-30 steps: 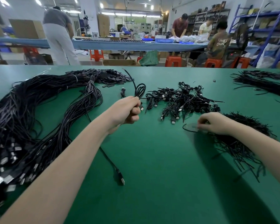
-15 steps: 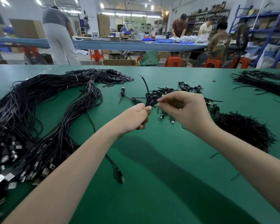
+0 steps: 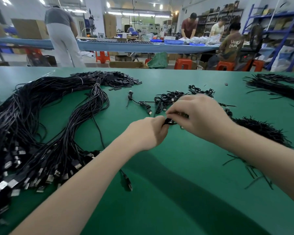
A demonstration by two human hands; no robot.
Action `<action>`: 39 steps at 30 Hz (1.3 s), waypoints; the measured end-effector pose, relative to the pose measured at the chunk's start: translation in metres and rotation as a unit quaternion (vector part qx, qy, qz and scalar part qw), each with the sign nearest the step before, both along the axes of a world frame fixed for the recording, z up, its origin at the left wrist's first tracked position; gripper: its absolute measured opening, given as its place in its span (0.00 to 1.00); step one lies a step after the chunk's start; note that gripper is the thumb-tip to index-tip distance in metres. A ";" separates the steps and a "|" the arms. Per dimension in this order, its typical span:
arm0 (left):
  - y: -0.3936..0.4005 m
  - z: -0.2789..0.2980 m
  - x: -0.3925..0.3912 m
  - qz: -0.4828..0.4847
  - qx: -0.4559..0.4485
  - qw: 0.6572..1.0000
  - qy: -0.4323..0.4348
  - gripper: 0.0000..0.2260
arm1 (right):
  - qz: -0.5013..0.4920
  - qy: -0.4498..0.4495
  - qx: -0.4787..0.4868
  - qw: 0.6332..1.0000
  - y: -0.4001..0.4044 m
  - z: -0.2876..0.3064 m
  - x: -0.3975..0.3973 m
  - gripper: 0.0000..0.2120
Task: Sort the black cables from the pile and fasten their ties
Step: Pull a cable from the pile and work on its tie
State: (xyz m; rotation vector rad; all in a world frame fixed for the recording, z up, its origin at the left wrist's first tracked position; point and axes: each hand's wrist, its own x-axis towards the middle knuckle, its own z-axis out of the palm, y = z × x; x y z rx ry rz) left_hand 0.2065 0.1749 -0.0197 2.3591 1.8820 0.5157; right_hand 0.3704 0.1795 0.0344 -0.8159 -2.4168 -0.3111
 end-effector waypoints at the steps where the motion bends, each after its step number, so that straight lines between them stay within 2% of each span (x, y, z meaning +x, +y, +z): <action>1: -0.001 0.000 0.002 0.008 0.011 0.997 0.071 0.10 | -0.004 -0.085 0.054 0.995 0.000 0.009 0.000 0.03; 2: -0.002 0.000 0.005 -0.006 0.015 0.990 0.137 0.10 | -0.004 -0.156 0.078 0.985 0.003 0.018 0.000 0.03; 3: -0.004 -0.001 0.008 -0.036 0.019 0.981 0.191 0.09 | -0.006 -0.212 0.052 0.976 0.008 0.028 0.000 0.04; 4: -0.007 -0.002 0.011 -0.070 0.030 0.972 0.224 0.10 | -0.016 -0.250 -0.036 0.967 0.015 0.038 -0.001 0.05; 5: -0.009 -0.002 0.013 -0.104 0.050 0.965 0.234 0.11 | -0.021 -0.270 -0.171 0.947 0.026 0.047 -0.001 0.06; 7: -0.015 0.003 0.013 -0.165 0.063 0.965 0.192 0.11 | -0.024 -0.254 -0.449 0.856 0.049 0.057 0.008 0.05; 8: -0.016 0.007 0.012 -0.187 0.037 0.972 0.134 0.10 | -0.024 -0.217 -0.548 0.808 0.058 0.055 0.013 0.04; 10: -0.014 0.016 0.008 -0.209 -0.039 0.975 -0.056 0.07 | 0.011 -0.077 -0.677 0.732 0.068 0.041 0.023 0.03; 13: 0.001 0.017 -0.005 -0.136 -0.057 0.926 -0.347 0.07 | 0.062 0.218 -0.737 0.637 0.069 0.005 0.014 0.02; 15: 0.008 0.010 -0.007 -0.050 -0.035 0.893 -0.446 0.09 | 0.038 0.377 -0.700 0.605 0.062 -0.014 -0.008 0.03; 17: 0.013 0.002 -0.006 0.012 -0.024 0.865 -0.502 0.11 | 0.016 0.462 -0.657 0.595 0.055 -0.031 -0.031 0.03; 19: 0.016 -0.002 -0.007 0.044 -0.025 0.851 -0.523 0.12 | 0.018 0.517 -0.632 0.577 0.048 -0.044 -0.047 0.03; 21: 0.017 -0.004 -0.009 0.057 -0.035 0.845 -0.530 0.11 | 0.018 0.531 -0.601 0.597 0.043 -0.052 -0.052 0.03; 26: 0.017 -0.007 -0.012 0.050 -0.087 0.851 -0.516 0.10 | -0.011 0.467 -0.539 0.701 0.041 -0.058 -0.048 0.03; 27: 0.016 -0.007 -0.010 0.051 -0.094 0.848 -0.519 0.10 | -0.027 0.438 -0.500 0.747 0.042 -0.060 -0.047 0.03; 29: 0.014 -0.008 -0.007 0.067 -0.112 0.840 -0.527 0.11 | -0.077 0.335 -0.352 0.870 0.043 -0.061 -0.045 0.04; 30: 0.014 -0.007 -0.006 0.082 -0.130 0.834 -0.531 0.12 | -0.091 0.283 -0.273 0.915 0.042 -0.062 -0.044 0.04; 32: 0.013 -0.002 -0.012 0.103 -0.215 0.802 -0.547 0.15 | -0.088 0.185 -0.136 0.969 0.038 -0.063 -0.041 0.04; 34: 0.011 0.006 -0.022 0.072 -0.318 0.749 -0.576 0.17 | -0.069 0.117 -0.021 0.990 0.036 -0.065 -0.038 0.02; 35: 0.011 0.008 -0.028 0.053 -0.329 0.738 -0.587 0.18 | -0.063 0.122 -0.001 0.990 0.034 -0.065 -0.037 0.03; 37: 0.014 0.010 -0.033 0.040 -0.272 0.746 -0.607 0.18 | -0.056 0.165 -0.037 0.984 0.031 -0.061 -0.038 0.05; 39: 0.016 0.010 -0.030 0.041 -0.158 0.781 -0.603 0.12 | -0.057 0.203 -0.079 0.974 0.031 -0.057 -0.040 0.06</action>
